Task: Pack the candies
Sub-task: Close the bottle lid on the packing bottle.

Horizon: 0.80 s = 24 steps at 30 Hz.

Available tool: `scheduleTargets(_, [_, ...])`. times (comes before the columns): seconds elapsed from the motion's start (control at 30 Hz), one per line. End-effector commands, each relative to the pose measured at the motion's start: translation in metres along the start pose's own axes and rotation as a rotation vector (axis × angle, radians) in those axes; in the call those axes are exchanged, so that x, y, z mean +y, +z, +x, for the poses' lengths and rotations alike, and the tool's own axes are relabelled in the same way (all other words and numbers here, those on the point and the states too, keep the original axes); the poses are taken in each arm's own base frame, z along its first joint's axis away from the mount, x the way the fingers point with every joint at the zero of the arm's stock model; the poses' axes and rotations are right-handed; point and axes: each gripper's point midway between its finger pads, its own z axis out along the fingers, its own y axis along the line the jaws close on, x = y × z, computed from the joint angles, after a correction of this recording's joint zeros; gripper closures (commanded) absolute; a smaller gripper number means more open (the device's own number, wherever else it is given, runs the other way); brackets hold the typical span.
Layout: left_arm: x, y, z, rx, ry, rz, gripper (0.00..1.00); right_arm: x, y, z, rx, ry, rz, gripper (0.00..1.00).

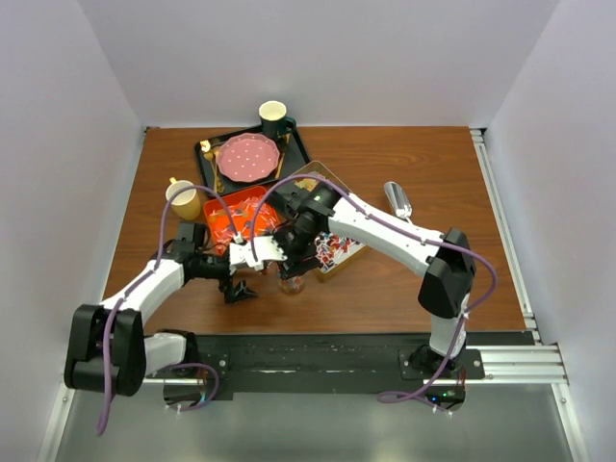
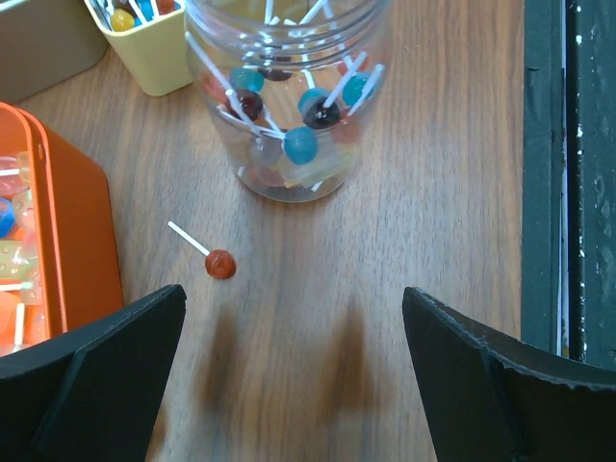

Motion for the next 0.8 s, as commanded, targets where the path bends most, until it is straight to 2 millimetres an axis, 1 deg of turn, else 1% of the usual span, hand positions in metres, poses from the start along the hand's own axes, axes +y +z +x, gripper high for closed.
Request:
scheduleTargets(0.0, [-0.003, -0.004, -0.011, -0.051, 0.058, -0.018, 0.00, -0.002, 0.000, -0.006, 0.059, 0.020, 0.008, 0.36])
scheduleTargets(0.2, [-0.008, -0.008, -0.009, -0.047, 0.104, -0.036, 0.00, -0.007, 0.006, -0.005, 0.094, 0.060, -0.002, 0.37])
scheduleTargets(0.5, [-0.013, -0.010, -0.007, -0.053, 0.142, -0.042, 0.00, -0.010, 0.000, 0.000, 0.129, 0.076, 0.026, 0.38])
scheduleTargets(0.63, [-0.015, -0.009, -0.007, -0.057, 0.144, -0.035, 0.00, -0.010, 0.002, 0.004, 0.146, 0.103, 0.035, 0.38])
scheduleTargets(0.77, [-0.014, -0.009, -0.007, -0.064, 0.143, -0.033, 0.00, -0.017, -0.002, 0.000, 0.124, 0.134, 0.078, 0.39])
